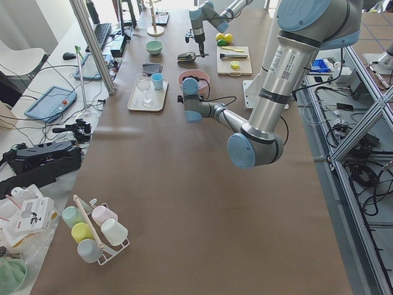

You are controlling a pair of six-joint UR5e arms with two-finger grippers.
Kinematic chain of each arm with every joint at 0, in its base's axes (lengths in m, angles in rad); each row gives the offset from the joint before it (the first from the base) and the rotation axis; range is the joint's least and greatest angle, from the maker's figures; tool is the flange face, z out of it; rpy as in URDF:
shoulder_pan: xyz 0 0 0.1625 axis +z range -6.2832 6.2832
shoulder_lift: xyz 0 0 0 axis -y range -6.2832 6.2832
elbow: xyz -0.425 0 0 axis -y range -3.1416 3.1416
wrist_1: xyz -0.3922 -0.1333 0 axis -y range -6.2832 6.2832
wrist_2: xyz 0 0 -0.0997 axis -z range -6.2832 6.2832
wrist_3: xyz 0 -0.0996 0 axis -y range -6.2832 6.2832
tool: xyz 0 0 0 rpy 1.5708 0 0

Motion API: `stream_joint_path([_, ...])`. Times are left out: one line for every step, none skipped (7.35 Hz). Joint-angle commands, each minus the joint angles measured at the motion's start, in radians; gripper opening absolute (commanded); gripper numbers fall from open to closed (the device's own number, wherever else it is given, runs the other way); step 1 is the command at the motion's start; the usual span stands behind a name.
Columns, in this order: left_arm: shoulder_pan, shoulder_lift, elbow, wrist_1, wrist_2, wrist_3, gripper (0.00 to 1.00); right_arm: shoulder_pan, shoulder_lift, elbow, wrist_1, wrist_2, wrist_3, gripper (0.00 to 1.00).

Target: Put ice in cup with scoop

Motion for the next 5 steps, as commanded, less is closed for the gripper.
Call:
stream_joint_path([0.044, -0.045, 0.046, -0.032, 0.065, -0.002, 0.98, 0.001, -0.014, 0.065, -0.005, -0.002, -0.012, 0.0])
stream_joint_path([0.044, -0.045, 0.048, -0.035, 0.065, -0.002, 0.98, 0.024, -0.035, 0.116, -0.014, -0.008, -0.085, 0.0])
stream_joint_path([0.044, -0.044, 0.048, -0.035, 0.065, -0.002, 0.98, 0.082, -0.032, 0.116, -0.029, -0.009, -0.238, 0.0])
stream_joint_path([0.045, -0.044, 0.048, -0.035, 0.064, 0.0, 0.98, 0.143, -0.025, 0.121, -0.066, -0.02, -0.426, 0.0])
stream_joint_path([0.047, -0.044, 0.046, -0.035, 0.064, 0.0, 0.98, 0.2, -0.011, 0.125, -0.111, -0.053, -0.631, 0.0])
